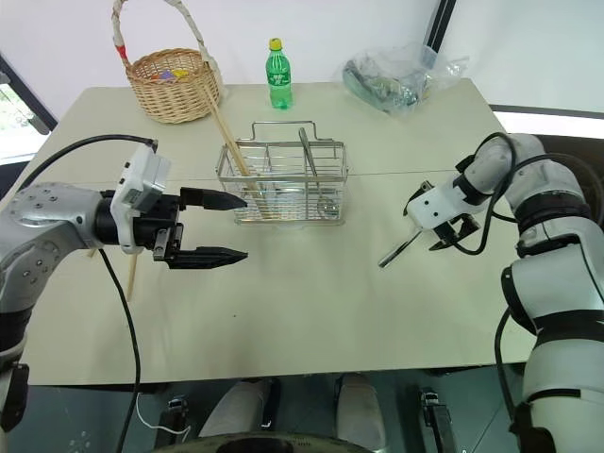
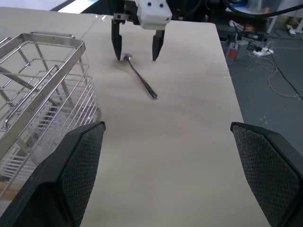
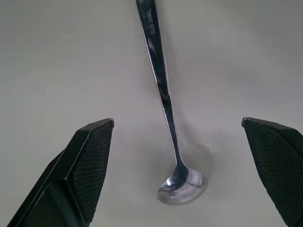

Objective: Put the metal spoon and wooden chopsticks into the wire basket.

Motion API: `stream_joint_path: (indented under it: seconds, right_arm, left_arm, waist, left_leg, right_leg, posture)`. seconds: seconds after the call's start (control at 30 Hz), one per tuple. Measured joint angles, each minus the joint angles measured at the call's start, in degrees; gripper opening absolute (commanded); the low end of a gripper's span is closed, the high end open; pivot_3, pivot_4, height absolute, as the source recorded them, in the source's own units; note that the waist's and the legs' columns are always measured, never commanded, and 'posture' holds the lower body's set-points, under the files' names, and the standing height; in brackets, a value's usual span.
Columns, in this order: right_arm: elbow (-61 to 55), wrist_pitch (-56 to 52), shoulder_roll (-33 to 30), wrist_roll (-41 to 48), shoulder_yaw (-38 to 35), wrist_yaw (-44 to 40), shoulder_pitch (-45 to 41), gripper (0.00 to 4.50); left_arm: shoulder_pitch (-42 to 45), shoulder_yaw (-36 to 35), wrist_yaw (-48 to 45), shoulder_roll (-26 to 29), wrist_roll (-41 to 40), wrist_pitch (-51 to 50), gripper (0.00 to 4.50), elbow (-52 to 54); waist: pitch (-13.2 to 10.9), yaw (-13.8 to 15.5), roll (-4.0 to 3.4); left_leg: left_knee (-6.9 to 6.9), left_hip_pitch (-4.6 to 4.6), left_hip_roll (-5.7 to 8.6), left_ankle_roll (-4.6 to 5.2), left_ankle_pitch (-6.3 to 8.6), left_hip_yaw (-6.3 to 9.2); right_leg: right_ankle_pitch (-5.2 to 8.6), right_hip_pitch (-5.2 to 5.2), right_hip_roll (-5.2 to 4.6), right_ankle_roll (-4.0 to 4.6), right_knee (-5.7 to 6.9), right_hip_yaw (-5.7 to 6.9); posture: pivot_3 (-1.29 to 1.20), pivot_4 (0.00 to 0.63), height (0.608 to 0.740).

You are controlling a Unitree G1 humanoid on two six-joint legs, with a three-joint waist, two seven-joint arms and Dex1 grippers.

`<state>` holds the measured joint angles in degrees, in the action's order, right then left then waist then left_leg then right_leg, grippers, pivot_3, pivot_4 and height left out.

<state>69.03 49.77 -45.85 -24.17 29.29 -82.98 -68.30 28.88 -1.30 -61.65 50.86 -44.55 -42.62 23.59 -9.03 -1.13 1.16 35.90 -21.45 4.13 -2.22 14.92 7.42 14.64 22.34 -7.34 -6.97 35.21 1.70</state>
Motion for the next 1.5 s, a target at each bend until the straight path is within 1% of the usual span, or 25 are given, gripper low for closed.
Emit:
stream_joint_path:
  seconds: [0.17,0.33,0.47,0.6,0.63,0.7,0.8,0.87,0.93,1.23,1.3,1.4,1.47,1.5]
  right_arm:
    - [2.7,2.4,1.3,-5.4,2.7,5.6,-0.9,4.45]
    - [4.2,4.7,1.3,-13.5,7.3,15.3,-2.4,4.45]
    - [5.4,5.9,1.4,-17.6,9.2,21.7,-3.2,4.45]
    - [5.6,6.2,2.3,-22.0,11.5,30.2,-4.4,4.45]
    - [5.6,6.3,2.6,-22.6,11.9,31.5,-4.5,4.22]
    - [6.2,6.3,2.9,-23.1,12.0,33.7,-4.6,3.58]
    - [6.8,6.6,3.7,-23.4,12.1,35.1,-4.6,2.15]
    - [7.1,7.0,3.8,-23.4,12.0,35.1,-4.6,0.96]
    - [7.3,7.6,3.8,-23.3,12.0,34.5,-4.6,0.10]
    - [7.5,8.6,2.9,-20.7,10.2,31.8,-3.7,0.10]
    - [7.5,9.6,2.1,-19.1,8.8,30.4,-3.1,0.10]
    - [7.3,11.9,1.3,-12.8,4.5,25.3,-1.4,0.10]
    - [6.1,13.0,1.1,-5.9,0.3,19.0,0.5,0.10]
    - [3.9,12.2,0.9,-0.4,-2.4,13.8,2.4,0.10]
  left_arm:
    - [-0.4,-1.7,2.4,-0.2,-2.2,-2.1,4.50,1.9]
    - [-0.8,-2.7,5.0,-0.5,-3.7,-3.6,4.50,3.2]
    - [-0.9,-2.9,6.4,-0.9,-4.9,-4.4,4.50,4.2]
    - [0.2,-2.9,7.5,-1.4,-5.6,-4.8,4.50,4.3]
    - [0.5,-3.0,7.8,-1.4,-5.9,-4.8,4.50,4.3]
    - [0.7,-3.1,8.1,-1.4,-6.1,-4.8,4.50,4.3]
    - [0.8,-3.5,8.6,-1.4,-6.2,-4.8,4.50,4.3]
    - [1.3,-3.7,9.0,-1.4,-6.6,-5.0,4.50,4.3]
    - [2.1,-4.1,9.4,-1.4,-7.1,-5.5,4.50,4.2]
    - [4.1,-4.1,9.3,-1.7,-7.2,-5.5,4.50,2.6]
    - [4.2,-4.1,9.2,-1.9,-6.9,-5.3,4.50,2.2]
    - [4.7,-4.1,9.2,-2.1,-6.6,-5.1,4.50,1.7]
    - [5.1,-4.2,9.2,-2.1,-6.4,-4.6,4.50,1.1]
    - [5.2,-4.5,9.3,-2.1,-6.2,-4.3,4.50,0.9]
  waist:
    - [0.0,0.1,0.00]
    - [0.0,0.0,0.00]
    - [0.0,-0.1,0.00]
    - [0.0,-0.1,0.01]
    - [0.0,-0.1,0.01]
    - [0.0,-0.2,0.07]
    - [0.0,-0.2,0.06]
    - [0.0,-0.2,0.06]
    - [0.0,-0.2,0.06]
    - [0.0,-0.1,0.06]
    - [0.0,-0.1,0.06]
    - [0.0,-0.2,0.07]
    - [0.0,-0.2,0.07]
    - [0.0,-0.3,0.07]
  left_leg:
    - [0.04,0.00,0.02,-0.02,-0.01,0.04]
    - [0.05,0.03,0.04,-0.08,-0.05,0.03]
    - [0.05,0.04,0.01,-0.14,-0.09,0.04]
    - [0.06,0.04,0.00,-0.20,-0.12,0.06]
    - [0.06,0.05,0.00,-0.20,-0.13,0.06]
    - [0.06,0.06,-0.01,-0.21,-0.13,0.06]
    - [0.06,0.05,-0.01,-0.21,-0.13,0.04]
    - [0.06,0.05,-0.01,-0.22,-0.14,0.04]
    - [0.06,0.05,-0.01,-0.22,-0.14,0.04]
    - [0.09,0.05,-0.01,-0.22,-0.14,0.06]
    - [0.09,0.05,-0.01,-0.22,-0.14,0.05]
    - [0.12,0.06,-0.02,-0.22,-0.14,0.04]
    - [0.13,0.06,-0.04,-0.21,-0.14,0.05]
    - [0.16,0.07,-0.06,-0.21,-0.14,0.05]
  right_leg:
    - [0.00,-0.02,0.01,0.01,0.02,-0.02]
    - [-0.03,0.01,0.10,0.07,0.09,-0.08]
    - [-0.08,0.02,0.21,0.15,0.11,-0.11]
    - [-0.12,0.05,0.29,0.23,0.13,-0.17]
    - [-0.12,0.05,0.30,0.23,0.13,-0.19]
    - [-0.12,0.03,0.32,0.24,0.12,-0.20]
    - [-0.13,0.05,0.33,0.24,0.12,-0.23]
    - [-0.13,0.05,0.33,0.24,0.12,-0.23]
    - [-0.13,0.03,0.33,0.24,0.11,-0.23]
    - [-0.13,0.01,0.35,0.24,0.12,-0.24]
    - [-0.13,0.02,0.35,0.24,0.12,-0.24]
    - [-0.14,-0.02,0.35,0.23,0.10,-0.24]
    - [-0.14,-0.05,0.35,0.23,0.10,-0.24]
    - [-0.14,-0.06,0.35,0.22,0.10,-0.24]
  posture:
    - [0.00,0.150,0.674]
    - [0.00,0.150,0.674]
    - [0.00,0.150,0.674]
    - [0.00,0.150,0.674]
    - [0.00,0.150,0.674]
    - [0.00,0.150,0.674]
    - [0.00,0.150,0.674]
    - [0.00,0.150,0.674]
    - [0.00,0.150,0.674]
    - [0.00,0.150,0.674]
    - [0.00,0.150,0.674]
    - [0.00,0.150,0.674]
    - [0.00,0.150,0.674]
    - [0.00,0.150,0.674]
